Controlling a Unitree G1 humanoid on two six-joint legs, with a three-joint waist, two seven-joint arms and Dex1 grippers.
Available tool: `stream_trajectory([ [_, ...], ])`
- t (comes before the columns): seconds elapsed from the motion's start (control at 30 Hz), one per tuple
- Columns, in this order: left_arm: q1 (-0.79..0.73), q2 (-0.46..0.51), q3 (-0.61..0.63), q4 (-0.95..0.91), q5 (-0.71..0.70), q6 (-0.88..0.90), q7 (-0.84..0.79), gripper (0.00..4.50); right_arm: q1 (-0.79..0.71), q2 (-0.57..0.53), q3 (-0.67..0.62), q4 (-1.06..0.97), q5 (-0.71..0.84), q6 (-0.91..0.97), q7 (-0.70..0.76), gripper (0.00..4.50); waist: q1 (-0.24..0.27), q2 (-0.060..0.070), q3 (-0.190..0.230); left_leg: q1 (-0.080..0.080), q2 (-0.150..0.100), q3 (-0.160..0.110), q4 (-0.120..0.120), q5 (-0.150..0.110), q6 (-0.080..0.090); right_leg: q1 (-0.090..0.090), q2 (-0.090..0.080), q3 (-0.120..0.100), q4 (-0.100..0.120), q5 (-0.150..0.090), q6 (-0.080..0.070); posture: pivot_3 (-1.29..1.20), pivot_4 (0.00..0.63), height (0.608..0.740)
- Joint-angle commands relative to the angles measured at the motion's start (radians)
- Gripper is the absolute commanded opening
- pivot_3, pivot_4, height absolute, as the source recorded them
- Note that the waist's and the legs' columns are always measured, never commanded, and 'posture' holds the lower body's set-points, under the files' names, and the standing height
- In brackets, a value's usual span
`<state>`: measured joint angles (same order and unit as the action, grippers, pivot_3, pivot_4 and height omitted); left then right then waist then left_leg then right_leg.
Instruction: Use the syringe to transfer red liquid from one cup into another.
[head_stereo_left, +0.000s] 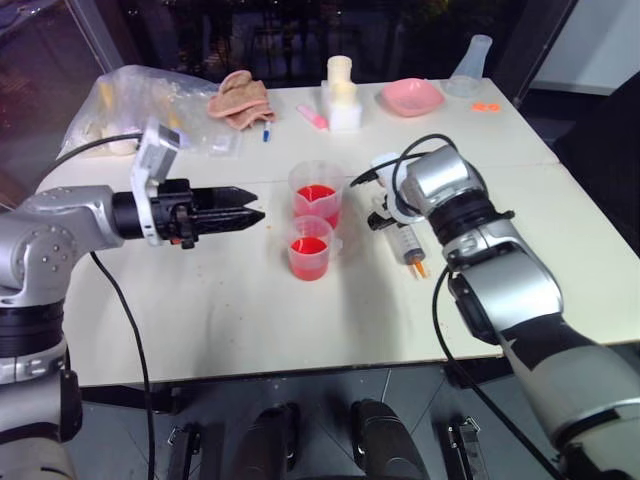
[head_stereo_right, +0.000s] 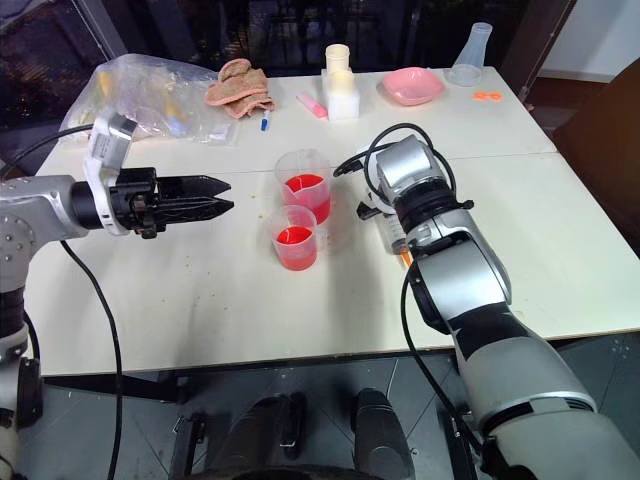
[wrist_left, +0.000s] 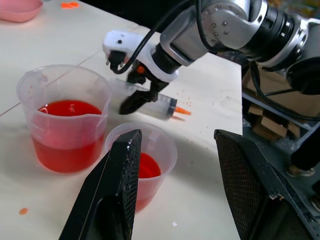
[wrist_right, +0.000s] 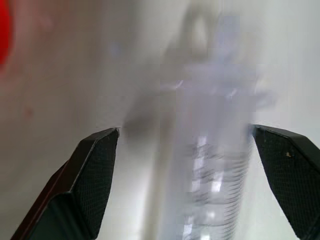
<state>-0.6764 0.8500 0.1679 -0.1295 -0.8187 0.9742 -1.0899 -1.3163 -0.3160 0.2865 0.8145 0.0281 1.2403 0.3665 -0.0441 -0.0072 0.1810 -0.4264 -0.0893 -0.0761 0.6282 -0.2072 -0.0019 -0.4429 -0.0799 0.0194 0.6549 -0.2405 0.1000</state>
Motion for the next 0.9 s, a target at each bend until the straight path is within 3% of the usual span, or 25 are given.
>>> stream_trajectory([
  [0.03,-0.033,0.018,0.001,0.008,-0.002,-0.014,-0.018,2.44,-0.008,-0.067,0.006,-0.159,-0.003,0.066,0.053,3.59,0.0,0.0,0.0,0.0,0.0,0.0,0.0,0.0,0.0,0.0,0.0,0.0,0.0,0.0,0.0,0.0,0.15,0.74],
  [0.23,-0.07,0.028,-0.003,0.053,0.006,-0.026,-0.045,2.44,0.066,-0.277,-0.006,-0.529,0.048,0.198,0.159,3.59,0.002,0.0,0.0,0.0,0.0,-0.001,0.0,0.0,0.0,0.001,-0.001,-0.001,-0.001,0.0,0.0,0.0,0.15,0.74],
  [0.53,-0.068,0.064,-0.02,0.053,0.021,-0.038,-0.081,2.44,0.181,-0.59,-0.037,-1.024,0.316,0.33,0.413,3.59,0.0,0.0,0.0,0.0,0.001,0.0,0.0,-0.001,0.001,0.001,0.0,-0.001,-0.002,0.0,0.0,0.0,0.15,0.74],
  [0.73,-0.067,0.079,-0.023,0.053,0.024,-0.038,-0.097,2.44,0.174,-0.702,-0.013,-1.121,0.432,0.361,0.488,3.59,0.003,-0.001,0.0,0.0,0.001,0.0,0.001,-0.001,0.002,0.004,-0.002,-0.001,-0.005,0.0,0.0,0.0,0.15,0.74],
  [0.9,-0.07,0.079,-0.024,0.055,0.028,-0.039,-0.102,2.44,0.166,-0.711,-0.015,-1.134,0.461,0.348,0.49,3.59,0.003,-0.001,0.0,0.0,0.001,0.0,0.001,-0.001,0.002,0.003,-0.002,-0.001,-0.005,0.0,0.0,0.0,0.15,0.74],
])
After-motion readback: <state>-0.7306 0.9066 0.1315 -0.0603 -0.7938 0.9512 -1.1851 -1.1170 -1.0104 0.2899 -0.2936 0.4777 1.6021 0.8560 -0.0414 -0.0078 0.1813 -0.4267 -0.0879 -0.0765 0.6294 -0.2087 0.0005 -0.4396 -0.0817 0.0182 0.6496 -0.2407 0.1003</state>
